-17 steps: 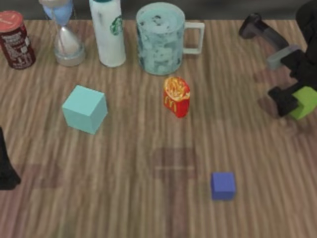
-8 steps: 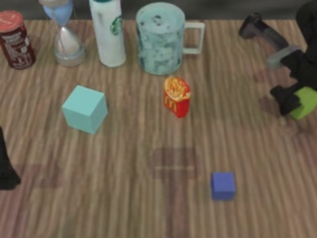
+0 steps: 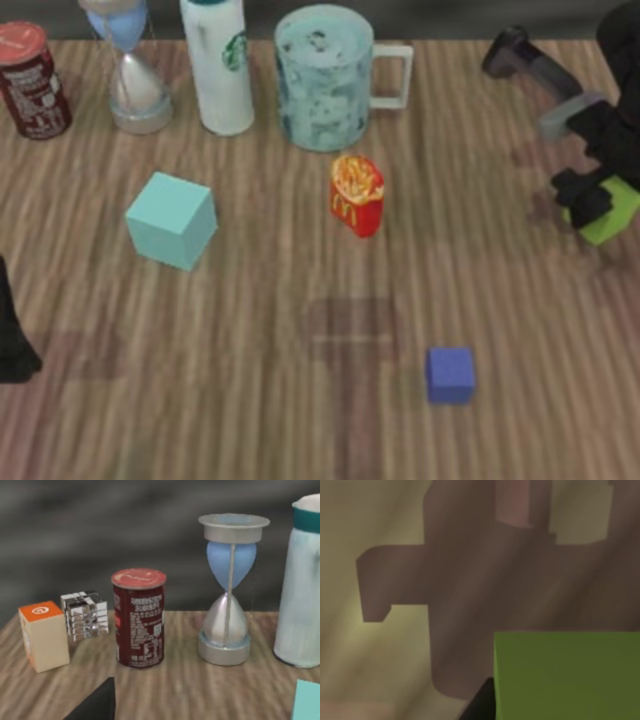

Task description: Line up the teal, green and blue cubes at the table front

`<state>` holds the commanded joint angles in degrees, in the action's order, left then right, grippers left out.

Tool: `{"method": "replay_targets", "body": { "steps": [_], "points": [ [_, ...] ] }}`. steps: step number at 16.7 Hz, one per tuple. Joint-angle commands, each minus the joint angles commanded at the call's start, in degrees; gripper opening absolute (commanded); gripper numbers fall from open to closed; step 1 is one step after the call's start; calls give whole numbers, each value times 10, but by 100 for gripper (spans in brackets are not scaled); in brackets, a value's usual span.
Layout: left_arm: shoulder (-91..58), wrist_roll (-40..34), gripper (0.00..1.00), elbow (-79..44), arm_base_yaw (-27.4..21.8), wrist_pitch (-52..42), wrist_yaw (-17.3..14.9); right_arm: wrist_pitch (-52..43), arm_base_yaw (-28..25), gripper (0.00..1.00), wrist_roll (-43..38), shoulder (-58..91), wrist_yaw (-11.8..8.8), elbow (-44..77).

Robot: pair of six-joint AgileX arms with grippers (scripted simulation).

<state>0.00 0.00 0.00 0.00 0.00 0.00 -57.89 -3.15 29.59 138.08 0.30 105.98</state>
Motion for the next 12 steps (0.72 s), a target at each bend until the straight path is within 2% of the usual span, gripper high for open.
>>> {"method": "replay_targets", "body": {
  "steps": [8, 12],
  "points": [
    [0, 0, 100, 0, 0, 0, 0, -8, -1, 0, -4, -14, -5, 3],
    [0, 0, 100, 0, 0, 0, 0, -67, -5, 0, -2, -26, -6, 49]
  ]
}}
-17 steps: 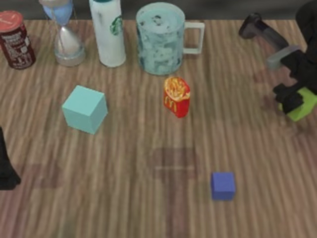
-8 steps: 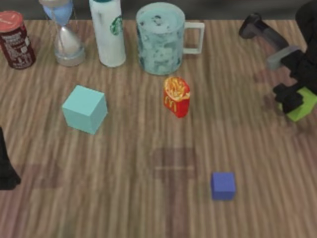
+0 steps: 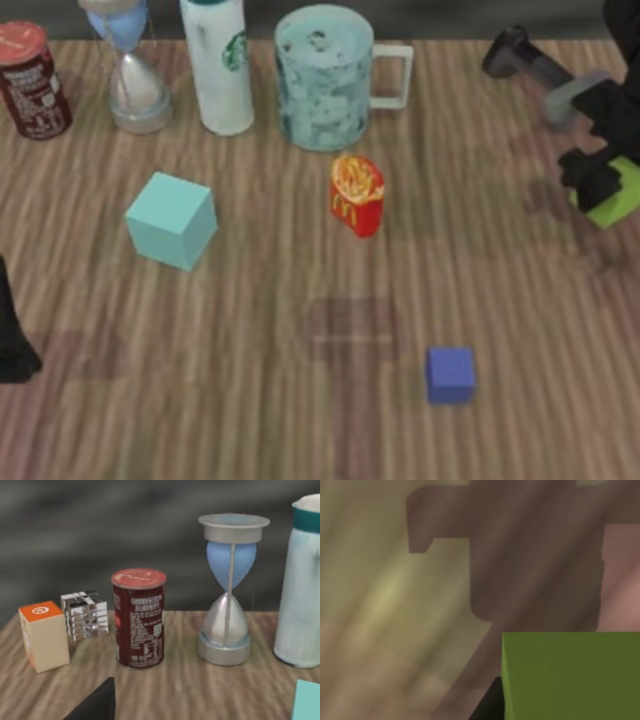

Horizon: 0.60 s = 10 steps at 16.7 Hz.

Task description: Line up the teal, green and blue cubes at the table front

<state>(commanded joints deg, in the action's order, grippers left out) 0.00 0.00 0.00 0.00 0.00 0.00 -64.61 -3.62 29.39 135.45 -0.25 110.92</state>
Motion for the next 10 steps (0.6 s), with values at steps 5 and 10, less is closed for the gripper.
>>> {"method": "replay_targets", "body": {
  "steps": [5, 10],
  "points": [
    [0, 0, 100, 0, 0, 0, 0, -76, -1, 0, -1, -20, 0, 56],
    [0, 0, 100, 0, 0, 0, 0, -74, -3, 0, -10, -19, 0, 54]
  ]
}}
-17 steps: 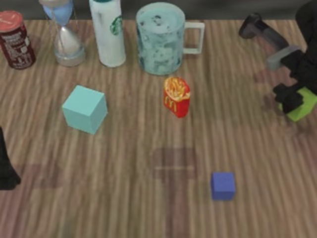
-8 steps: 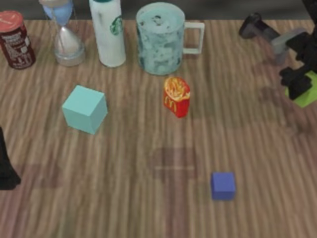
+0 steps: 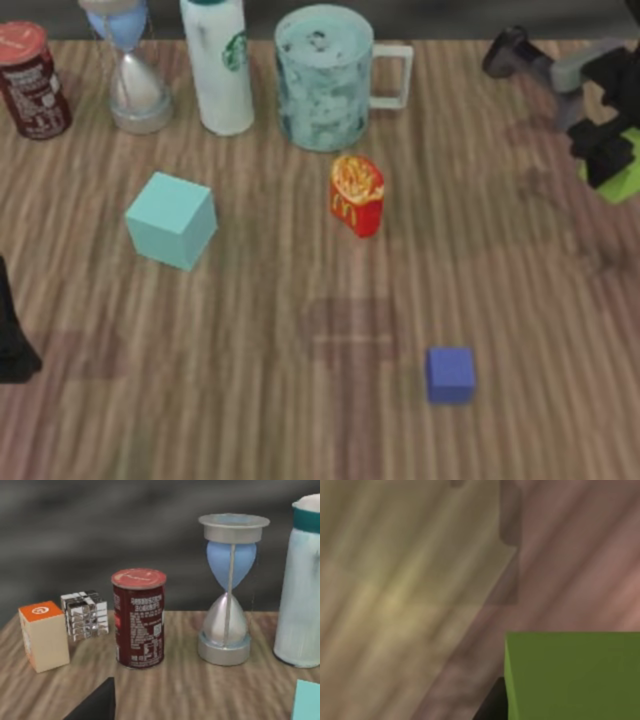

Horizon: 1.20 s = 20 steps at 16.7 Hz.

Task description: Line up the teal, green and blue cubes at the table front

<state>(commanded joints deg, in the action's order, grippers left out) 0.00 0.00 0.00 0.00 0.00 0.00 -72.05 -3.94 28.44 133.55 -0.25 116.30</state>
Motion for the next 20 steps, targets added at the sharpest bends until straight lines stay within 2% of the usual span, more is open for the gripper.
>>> {"method": "replay_targets", "body": {
  "steps": [2, 5, 8, 15, 18, 20],
  "points": [
    [0, 0, 100, 0, 0, 0, 0, 1, -19, 0, -30, -5, 1, -8],
    [0, 0, 100, 0, 0, 0, 0, 6, -74, 0, -118, -23, 3, -31],
    [0, 0, 100, 0, 0, 0, 0, 14, -147, 0, -248, -51, 5, -70],
    [0, 0, 100, 0, 0, 0, 0, 36, -335, 0, -612, -127, 8, -181],
    [0, 0, 100, 0, 0, 0, 0, 48, -396, 0, -710, -160, 11, -218],
    [0, 0, 100, 0, 0, 0, 0, 55, -419, 0, -746, -175, 13, -232]
  ]
}}
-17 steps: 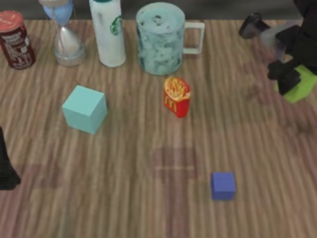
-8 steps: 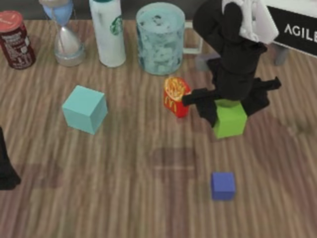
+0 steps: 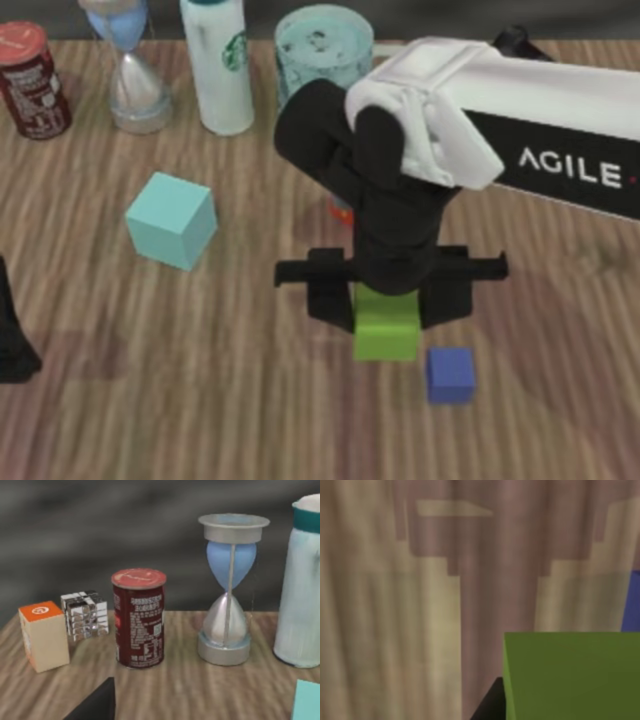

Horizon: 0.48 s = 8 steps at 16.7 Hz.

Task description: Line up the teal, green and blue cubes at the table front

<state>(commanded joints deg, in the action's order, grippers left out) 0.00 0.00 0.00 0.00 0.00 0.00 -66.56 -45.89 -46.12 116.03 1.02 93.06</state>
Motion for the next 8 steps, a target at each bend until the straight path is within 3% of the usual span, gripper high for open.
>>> {"method": "replay_targets", "body": {
  "steps": [8],
  "points": [
    [0, 0, 100, 0, 0, 0, 0, 11, -5, 0, -11, -1, 0, -11]
  ]
}}
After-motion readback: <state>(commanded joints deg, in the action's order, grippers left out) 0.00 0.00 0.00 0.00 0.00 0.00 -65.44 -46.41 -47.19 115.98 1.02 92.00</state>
